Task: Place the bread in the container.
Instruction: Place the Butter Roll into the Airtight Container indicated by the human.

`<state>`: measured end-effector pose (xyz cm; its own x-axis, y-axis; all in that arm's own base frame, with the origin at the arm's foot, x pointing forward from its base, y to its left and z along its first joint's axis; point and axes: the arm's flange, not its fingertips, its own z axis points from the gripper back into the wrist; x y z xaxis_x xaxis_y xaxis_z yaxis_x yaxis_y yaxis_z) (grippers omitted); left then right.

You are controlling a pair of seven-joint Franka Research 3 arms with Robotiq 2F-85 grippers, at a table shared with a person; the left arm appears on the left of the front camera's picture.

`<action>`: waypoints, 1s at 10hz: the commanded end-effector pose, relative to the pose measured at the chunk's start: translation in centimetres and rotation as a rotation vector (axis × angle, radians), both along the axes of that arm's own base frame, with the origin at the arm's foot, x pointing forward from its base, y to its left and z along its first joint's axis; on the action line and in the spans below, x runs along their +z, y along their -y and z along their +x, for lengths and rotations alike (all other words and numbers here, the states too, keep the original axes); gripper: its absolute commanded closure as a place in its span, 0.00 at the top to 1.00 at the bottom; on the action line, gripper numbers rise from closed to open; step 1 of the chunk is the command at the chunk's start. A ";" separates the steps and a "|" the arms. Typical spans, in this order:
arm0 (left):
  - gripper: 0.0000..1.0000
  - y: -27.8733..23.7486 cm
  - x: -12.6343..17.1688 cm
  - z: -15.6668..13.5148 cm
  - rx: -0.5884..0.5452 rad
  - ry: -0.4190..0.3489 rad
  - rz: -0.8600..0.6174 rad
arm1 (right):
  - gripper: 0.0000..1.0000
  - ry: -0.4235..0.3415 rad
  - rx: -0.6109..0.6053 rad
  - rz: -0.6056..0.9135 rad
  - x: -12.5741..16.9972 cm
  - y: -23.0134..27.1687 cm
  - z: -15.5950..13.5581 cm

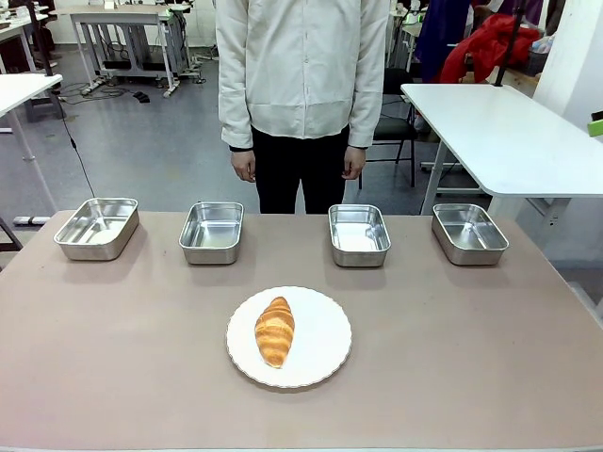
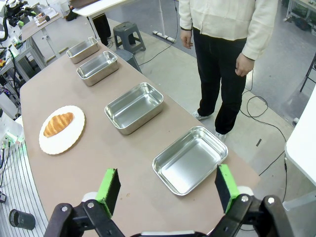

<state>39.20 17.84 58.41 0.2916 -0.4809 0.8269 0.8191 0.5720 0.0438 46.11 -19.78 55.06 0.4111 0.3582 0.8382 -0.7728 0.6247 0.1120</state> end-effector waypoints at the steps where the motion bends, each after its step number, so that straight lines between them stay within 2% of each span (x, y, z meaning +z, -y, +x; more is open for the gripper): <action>1: 1.00 0.0 0.1 -0.1 -0.012 0.010 0.002 | 1.00 0.004 0.000 0.002 0.1 -0.1 0.0; 10: 1.00 0.0 0.1 -0.1 -0.012 0.010 0.002 | 1.00 0.004 0.000 0.002 0.1 -0.1 0.0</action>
<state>39.20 17.84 58.41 0.2916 -0.4809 0.8269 0.8191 0.5720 0.0438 46.11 -19.78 55.06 0.4111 0.3583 0.8382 -0.7728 0.6247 0.1120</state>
